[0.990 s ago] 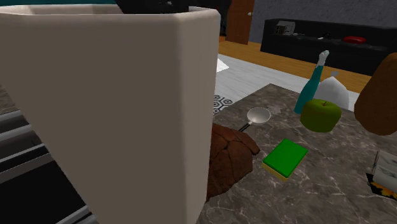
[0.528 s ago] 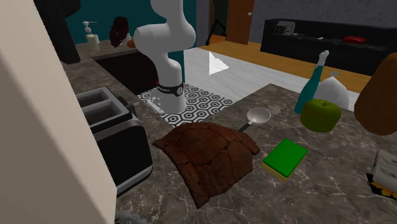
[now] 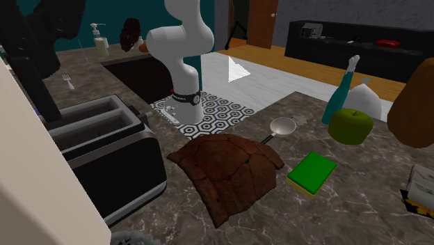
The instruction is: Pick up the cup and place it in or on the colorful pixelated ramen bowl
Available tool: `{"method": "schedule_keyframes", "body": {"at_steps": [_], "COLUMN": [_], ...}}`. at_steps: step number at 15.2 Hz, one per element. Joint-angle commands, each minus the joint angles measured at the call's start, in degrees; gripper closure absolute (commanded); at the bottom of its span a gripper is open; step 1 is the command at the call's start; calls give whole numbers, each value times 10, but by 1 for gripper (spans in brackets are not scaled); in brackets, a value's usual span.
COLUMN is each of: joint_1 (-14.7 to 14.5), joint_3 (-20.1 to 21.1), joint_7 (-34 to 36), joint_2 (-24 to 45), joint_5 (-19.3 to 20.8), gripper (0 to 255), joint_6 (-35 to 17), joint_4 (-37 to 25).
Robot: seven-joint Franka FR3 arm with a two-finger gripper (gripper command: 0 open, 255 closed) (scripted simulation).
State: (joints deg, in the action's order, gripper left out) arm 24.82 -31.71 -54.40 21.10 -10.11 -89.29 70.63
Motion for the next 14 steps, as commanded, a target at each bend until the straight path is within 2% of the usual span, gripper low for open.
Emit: {"method": "schedule_keyframes", "body": {"at_steps": [1,14], "joint_1": [-4,-22], "joint_3": [0,2], "joint_7": [0,0], "joint_2": [-6,-21], "joint_5": [3,9], "gripper": [255,255], "joint_6": [-19,-127], "joint_4": [24,146]}}
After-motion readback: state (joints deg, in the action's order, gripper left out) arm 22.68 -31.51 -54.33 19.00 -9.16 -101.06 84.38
